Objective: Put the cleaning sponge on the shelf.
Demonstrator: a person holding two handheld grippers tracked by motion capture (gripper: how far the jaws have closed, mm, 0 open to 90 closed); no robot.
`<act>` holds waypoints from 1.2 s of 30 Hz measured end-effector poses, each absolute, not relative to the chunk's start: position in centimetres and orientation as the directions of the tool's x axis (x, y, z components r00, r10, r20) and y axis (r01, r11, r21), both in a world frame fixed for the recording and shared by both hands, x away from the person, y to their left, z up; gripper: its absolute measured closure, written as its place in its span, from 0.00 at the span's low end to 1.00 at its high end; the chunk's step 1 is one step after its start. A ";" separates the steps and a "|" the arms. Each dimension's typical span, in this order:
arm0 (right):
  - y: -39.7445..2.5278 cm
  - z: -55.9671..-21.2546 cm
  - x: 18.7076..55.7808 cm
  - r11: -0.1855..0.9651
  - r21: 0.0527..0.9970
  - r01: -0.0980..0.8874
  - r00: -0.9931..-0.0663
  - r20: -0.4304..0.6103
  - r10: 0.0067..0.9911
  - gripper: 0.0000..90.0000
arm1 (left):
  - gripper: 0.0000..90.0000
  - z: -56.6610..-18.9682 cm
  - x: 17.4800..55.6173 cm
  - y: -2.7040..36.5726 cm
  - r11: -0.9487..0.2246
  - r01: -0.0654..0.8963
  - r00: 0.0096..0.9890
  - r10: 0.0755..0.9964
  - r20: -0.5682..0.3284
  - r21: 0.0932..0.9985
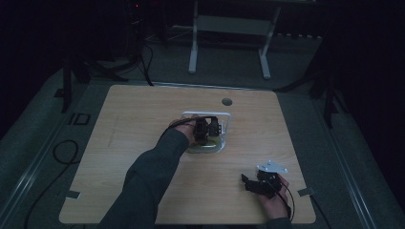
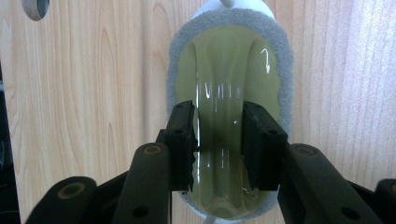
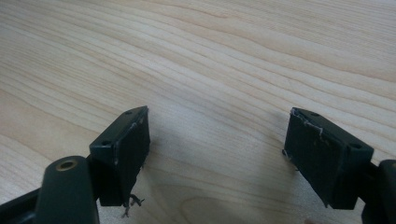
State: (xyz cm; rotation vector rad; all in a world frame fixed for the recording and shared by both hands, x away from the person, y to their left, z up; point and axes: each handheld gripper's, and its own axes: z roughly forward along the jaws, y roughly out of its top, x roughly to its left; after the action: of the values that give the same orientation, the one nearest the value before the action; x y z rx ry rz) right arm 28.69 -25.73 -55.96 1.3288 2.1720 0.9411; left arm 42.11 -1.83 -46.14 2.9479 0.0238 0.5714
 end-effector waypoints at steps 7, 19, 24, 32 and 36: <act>-25.7 -56.0 28.7 0.313 0.733 0.604 -0.453 -0.008 0.891 0.24 | 0.66 -45.9 41.8 -1.7 -0.988 0.001 0.928 0.058 0.367 0.154; -25.7 -56.0 28.7 0.314 0.733 0.604 -0.454 -0.008 0.891 0.24 | 0.60 -44.9 41.3 -0.9 -0.983 0.054 0.920 0.117 0.373 0.176; -25.7 -56.0 28.7 0.314 0.733 0.604 -0.454 -0.007 0.891 0.24 | 0.60 -44.3 40.6 -0.3 -0.979 0.057 0.924 0.127 0.362 0.198; -25.7 -56.0 28.7 0.314 0.732 0.604 -0.455 -0.007 0.891 0.24 | 0.60 -43.3 39.5 1.2 -0.968 0.072 0.926 0.154 0.346 0.240; -25.7 -56.0 28.7 0.314 0.732 0.604 -0.455 -0.007 0.891 0.24 | 0.61 -42.4 38.8 2.1 -0.956 0.096 0.918 0.192 0.347 0.276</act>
State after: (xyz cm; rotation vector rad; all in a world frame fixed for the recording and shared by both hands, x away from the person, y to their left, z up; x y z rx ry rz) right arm 28.66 -25.73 -55.96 1.3264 2.1742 0.9418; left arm 38.83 2.08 -42.43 2.8251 0.2158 0.5479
